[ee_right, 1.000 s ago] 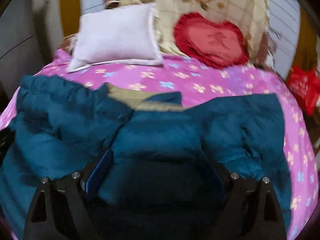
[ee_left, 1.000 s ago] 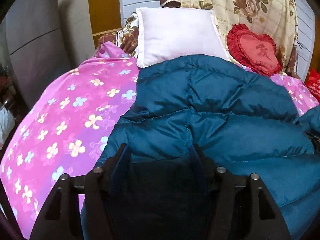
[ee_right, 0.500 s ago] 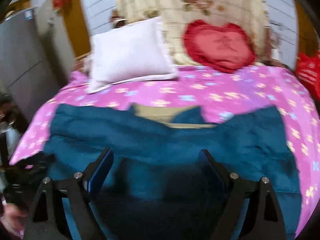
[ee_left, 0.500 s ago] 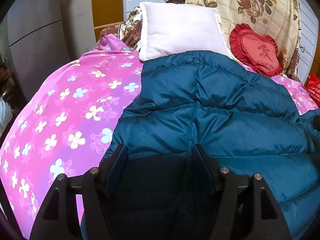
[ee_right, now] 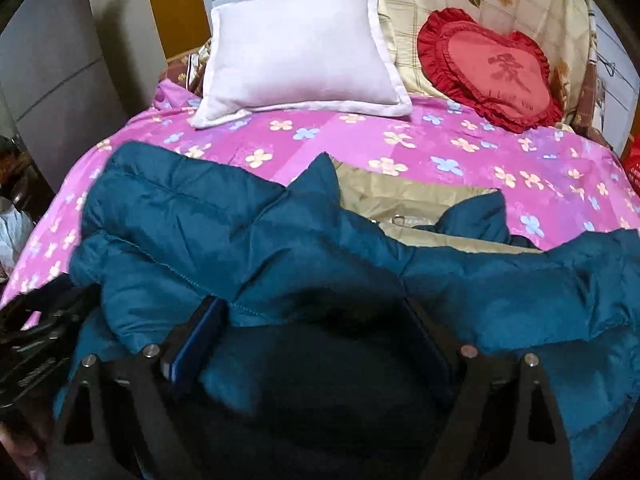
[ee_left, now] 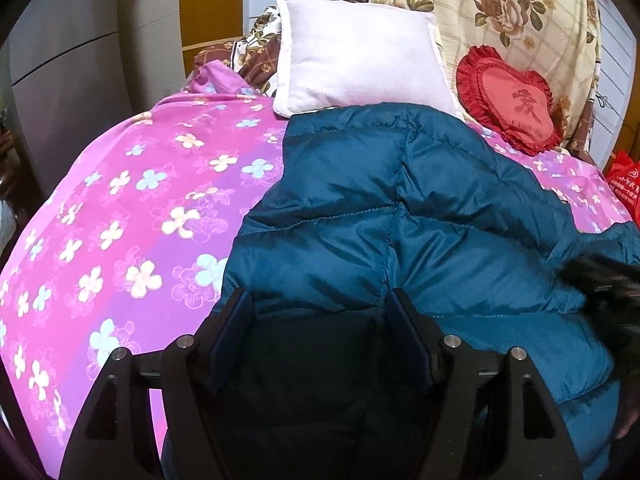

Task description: Fold large clothes

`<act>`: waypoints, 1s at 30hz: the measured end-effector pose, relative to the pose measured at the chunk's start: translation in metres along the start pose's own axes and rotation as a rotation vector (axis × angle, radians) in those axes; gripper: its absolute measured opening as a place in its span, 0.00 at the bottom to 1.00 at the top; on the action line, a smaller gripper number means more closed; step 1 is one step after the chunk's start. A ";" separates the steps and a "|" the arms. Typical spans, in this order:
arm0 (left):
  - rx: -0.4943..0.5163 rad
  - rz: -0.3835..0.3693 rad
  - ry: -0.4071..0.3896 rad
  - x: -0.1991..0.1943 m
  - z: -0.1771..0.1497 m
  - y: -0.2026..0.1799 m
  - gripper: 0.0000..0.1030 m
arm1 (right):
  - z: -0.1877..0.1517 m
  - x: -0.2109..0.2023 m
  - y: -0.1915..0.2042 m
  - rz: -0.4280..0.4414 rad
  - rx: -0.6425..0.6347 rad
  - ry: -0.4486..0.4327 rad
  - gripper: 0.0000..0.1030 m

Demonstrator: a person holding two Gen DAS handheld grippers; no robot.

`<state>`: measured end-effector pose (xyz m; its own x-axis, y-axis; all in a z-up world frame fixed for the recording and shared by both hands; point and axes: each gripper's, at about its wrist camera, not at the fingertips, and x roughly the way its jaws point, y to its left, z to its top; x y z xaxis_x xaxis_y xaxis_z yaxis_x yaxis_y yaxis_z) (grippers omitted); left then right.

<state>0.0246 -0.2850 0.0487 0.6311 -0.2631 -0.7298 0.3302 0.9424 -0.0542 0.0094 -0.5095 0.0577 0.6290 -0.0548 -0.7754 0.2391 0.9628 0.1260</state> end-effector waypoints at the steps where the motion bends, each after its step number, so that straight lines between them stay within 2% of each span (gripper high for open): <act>1: -0.001 -0.005 0.002 0.000 0.000 0.001 0.47 | 0.000 -0.007 -0.003 0.010 0.003 -0.006 0.87; 3: -0.010 -0.014 0.005 0.000 0.000 0.002 0.47 | -0.005 -0.038 -0.019 0.014 -0.006 -0.053 0.87; 6: -0.017 -0.010 0.007 0.001 0.000 0.003 0.48 | -0.015 -0.066 -0.056 -0.094 0.017 -0.093 0.88; 9: -0.013 0.000 -0.001 0.002 -0.001 0.001 0.49 | -0.030 -0.083 -0.108 -0.228 0.062 -0.087 0.88; 11: -0.012 0.004 -0.006 0.003 -0.002 0.001 0.50 | -0.037 -0.086 -0.136 -0.276 0.109 -0.084 0.88; 14: -0.017 0.006 -0.011 0.004 -0.003 0.001 0.51 | -0.048 -0.072 -0.172 -0.251 0.189 -0.050 0.88; 16: -0.019 0.009 -0.013 0.005 -0.003 0.001 0.51 | -0.056 -0.060 -0.183 -0.213 0.223 -0.045 0.88; 22: -0.033 -0.006 0.004 0.001 -0.004 0.005 0.52 | -0.059 -0.050 -0.176 -0.253 0.203 -0.046 0.88; 25: -0.031 -0.014 0.009 -0.011 -0.006 0.009 0.52 | -0.067 -0.077 -0.174 -0.232 0.236 -0.097 0.88; 28: -0.029 -0.023 -0.006 -0.030 -0.012 0.013 0.52 | -0.084 -0.115 -0.167 -0.173 0.246 -0.162 0.88; 30: -0.024 -0.026 -0.019 -0.043 -0.017 0.015 0.52 | -0.096 -0.130 -0.163 -0.165 0.243 -0.172 0.88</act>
<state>-0.0092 -0.2559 0.0680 0.6357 -0.2910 -0.7149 0.3301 0.9397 -0.0890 -0.1827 -0.6344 0.0787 0.6779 -0.2679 -0.6846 0.5042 0.8472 0.1677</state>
